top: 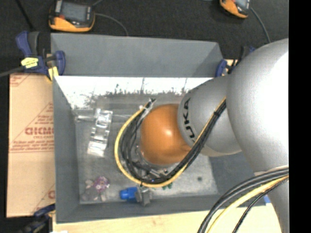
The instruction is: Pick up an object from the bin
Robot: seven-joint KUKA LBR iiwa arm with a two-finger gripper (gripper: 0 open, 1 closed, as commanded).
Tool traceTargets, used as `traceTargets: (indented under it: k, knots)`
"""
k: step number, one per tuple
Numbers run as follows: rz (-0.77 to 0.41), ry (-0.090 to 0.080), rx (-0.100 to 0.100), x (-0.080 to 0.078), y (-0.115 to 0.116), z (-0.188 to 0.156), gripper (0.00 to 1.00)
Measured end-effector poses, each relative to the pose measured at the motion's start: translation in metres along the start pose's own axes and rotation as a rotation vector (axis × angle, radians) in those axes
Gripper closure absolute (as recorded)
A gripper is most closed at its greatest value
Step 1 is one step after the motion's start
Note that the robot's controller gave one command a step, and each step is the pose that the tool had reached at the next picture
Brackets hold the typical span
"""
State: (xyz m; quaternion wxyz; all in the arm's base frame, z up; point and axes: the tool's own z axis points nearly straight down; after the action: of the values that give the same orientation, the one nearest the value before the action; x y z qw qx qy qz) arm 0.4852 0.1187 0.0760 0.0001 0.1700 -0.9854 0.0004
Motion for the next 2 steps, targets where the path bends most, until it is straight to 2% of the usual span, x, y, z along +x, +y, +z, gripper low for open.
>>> traceTargets:
  k: [1, 2]
  knots:
    - [0.005, -0.022, 0.005, -0.0032, 0.0211, 0.0009, 0.0]
    - [0.01, -0.004, 0.001, 0.0018, 0.0222, 0.0026, 1.0]
